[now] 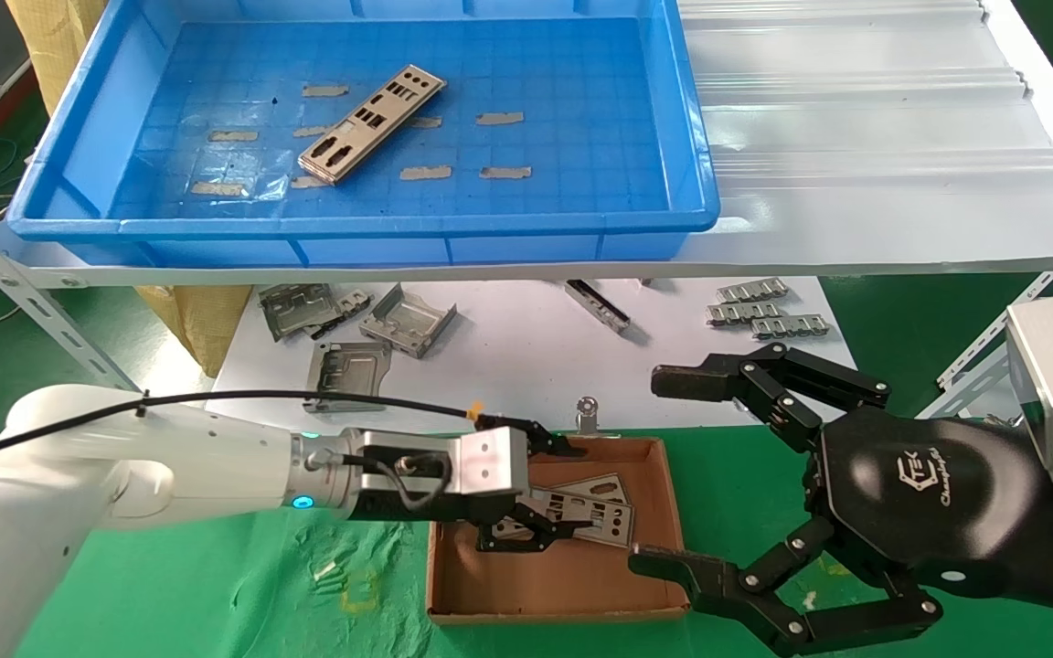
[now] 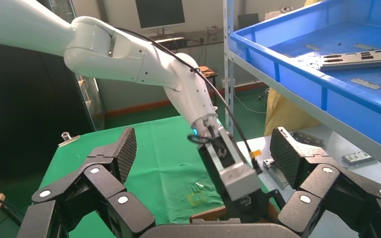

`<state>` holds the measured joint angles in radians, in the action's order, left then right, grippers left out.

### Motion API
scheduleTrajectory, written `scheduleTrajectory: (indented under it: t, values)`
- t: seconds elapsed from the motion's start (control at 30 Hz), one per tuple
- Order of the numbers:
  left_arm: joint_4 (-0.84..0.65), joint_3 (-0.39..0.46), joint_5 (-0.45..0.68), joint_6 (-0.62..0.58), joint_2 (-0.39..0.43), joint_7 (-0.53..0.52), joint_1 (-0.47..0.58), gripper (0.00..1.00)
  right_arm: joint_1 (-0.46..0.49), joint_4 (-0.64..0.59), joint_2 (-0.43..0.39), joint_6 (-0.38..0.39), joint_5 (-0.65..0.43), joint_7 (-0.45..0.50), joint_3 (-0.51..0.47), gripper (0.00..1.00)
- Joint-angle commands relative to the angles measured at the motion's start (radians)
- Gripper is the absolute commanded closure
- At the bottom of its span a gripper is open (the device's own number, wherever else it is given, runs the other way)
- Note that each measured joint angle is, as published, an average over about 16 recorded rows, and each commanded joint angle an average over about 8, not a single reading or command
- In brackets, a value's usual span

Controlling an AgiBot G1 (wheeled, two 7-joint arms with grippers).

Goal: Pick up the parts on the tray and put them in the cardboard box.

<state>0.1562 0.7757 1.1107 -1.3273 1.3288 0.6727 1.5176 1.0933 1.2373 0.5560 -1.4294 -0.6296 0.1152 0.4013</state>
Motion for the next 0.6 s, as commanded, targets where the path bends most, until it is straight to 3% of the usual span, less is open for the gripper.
scheduleTrajectory:
  t: [0.03,0.3,0.6]
  values:
    - [-0.009,-0.006,-0.016,-0.025,-0.004,-0.011,0.005,0.0,0.0,0.0,0.0,0.0,0.0,0.0,0.0,0.0]
    - [-0.079,-0.057,-0.106,-0.188,-0.049,-0.116,0.003,0.0,0.0,0.0,0.0,0.0,0.0,0.0,0.0,0.0]
    - [-0.078,-0.06,-0.109,-0.193,-0.052,-0.116,0.0,0.0,0.0,0.0,0.0,0.0,0.0,0.0,0.0,0.0]
